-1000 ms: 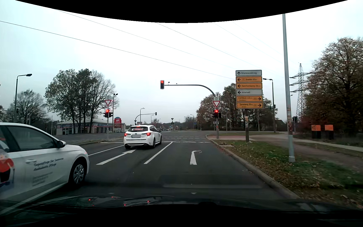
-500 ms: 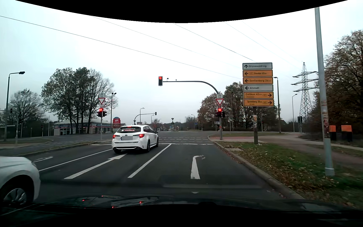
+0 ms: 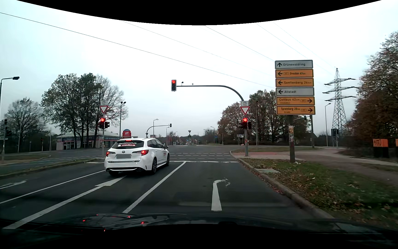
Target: Follow the waypoints while adhering to traffic rules and regulations
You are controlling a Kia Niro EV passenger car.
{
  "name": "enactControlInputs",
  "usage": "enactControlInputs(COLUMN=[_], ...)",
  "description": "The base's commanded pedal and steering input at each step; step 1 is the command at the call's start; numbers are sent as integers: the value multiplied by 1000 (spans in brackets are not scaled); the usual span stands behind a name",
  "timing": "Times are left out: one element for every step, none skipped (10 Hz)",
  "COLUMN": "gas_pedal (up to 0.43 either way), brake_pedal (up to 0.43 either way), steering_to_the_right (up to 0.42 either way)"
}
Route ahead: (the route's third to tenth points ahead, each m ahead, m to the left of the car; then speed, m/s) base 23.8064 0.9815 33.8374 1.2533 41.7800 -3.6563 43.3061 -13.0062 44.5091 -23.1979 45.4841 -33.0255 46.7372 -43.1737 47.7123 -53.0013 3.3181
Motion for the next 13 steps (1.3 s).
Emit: enactControlInputs(gas_pedal=[0,0,0,0,0,0,0,0,0,0,0,0,0], brake_pedal=[0,0,0,0,0,0,0,0,6,12,37,49,73], steering_to_the_right=[-9,-7,-5,-5,-5,-5,-5,-4,-3,-2,0,0,1])
